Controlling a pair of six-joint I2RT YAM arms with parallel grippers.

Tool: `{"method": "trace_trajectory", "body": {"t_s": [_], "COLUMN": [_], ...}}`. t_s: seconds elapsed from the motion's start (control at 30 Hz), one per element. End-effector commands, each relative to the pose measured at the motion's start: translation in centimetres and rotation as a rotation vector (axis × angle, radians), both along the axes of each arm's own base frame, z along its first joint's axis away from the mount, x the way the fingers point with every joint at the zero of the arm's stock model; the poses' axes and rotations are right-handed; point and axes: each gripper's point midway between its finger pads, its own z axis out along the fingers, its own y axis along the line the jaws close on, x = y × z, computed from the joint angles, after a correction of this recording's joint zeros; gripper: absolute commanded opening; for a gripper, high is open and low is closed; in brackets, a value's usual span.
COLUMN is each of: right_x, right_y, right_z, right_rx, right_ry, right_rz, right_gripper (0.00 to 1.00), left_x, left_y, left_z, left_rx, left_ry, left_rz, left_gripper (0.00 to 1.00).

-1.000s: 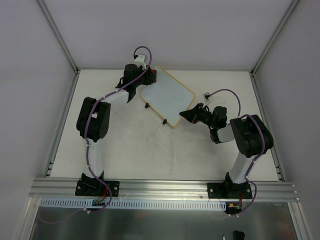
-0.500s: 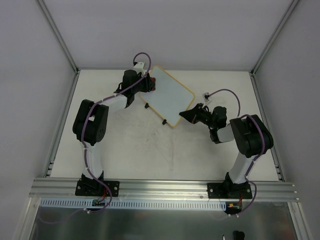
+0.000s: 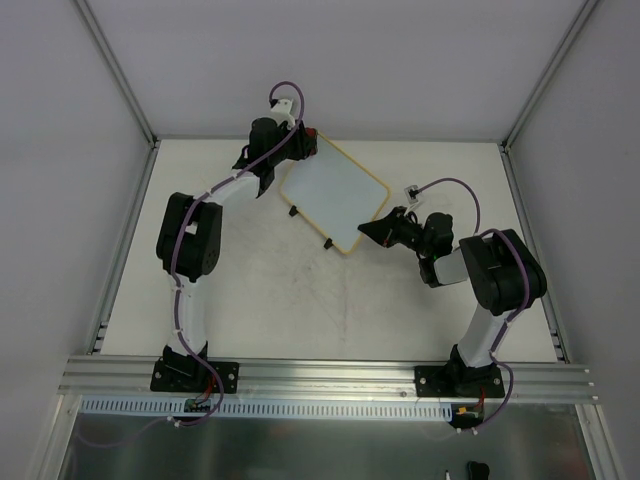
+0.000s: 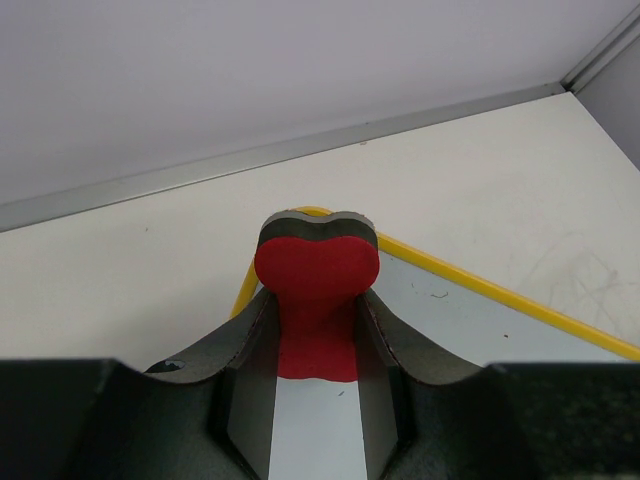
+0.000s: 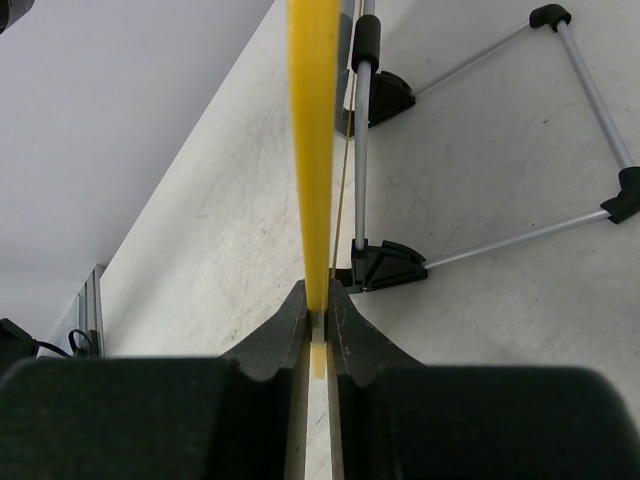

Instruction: Erase the whiteboard

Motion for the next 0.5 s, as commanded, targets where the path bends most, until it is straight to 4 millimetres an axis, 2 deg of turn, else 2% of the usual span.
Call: {"method": "trace_trajectory", "body": {"t_s": [0.0, 0.2, 0.23, 0.3, 0.33, 0.4, 0.47], "right_x": [-0.3, -0.3, -0.3, -0.3, -0.3, -0.3, -0.3], "right_y": [1.3, 1.3, 1.2, 1.2, 1.3, 1.3, 1.2], "right_z": [5.4, 5.4, 5.4, 5.4, 5.4, 5.4, 5.4], "right_rx": [0.072, 0.073, 0.073, 0.073, 0.073, 0.073, 0.073], "right_ry": [-0.253, -0.252, -0.252, -0.252, -0.252, -0.252, -0.252], "right_rz": [0.071, 0.072, 0.071, 0.071, 0.072, 0.072, 0.071], "right_gripper": [0.00, 0.00, 0.00, 0.00, 0.00, 0.00, 0.00], "left_x": [0.3, -1.5, -1.9, -2.7, -3.2, -3.8, -4.5], "left_y": [-0.7, -0.7, -0.5, -0.8, -0.6, -0.6, -0.4], "left_z": [1.1, -0.1, -0.9, -0.4, -1.2, -0.7, -1.5], "left_rx": [0.002, -0.001, -0.001, -0.013, -0.008, -0.014, -0.006], "left_ry": [-0.026, 0.018, 0.039, 0.027, 0.041, 0.033, 0.050], "left_rz": [-0.005, -0.031, -0.033, -0.054, -0.054, -0.058, -0.056], "left_gripper": [0.00, 0.00, 0.00, 0.00, 0.00, 0.00, 0.00]}}
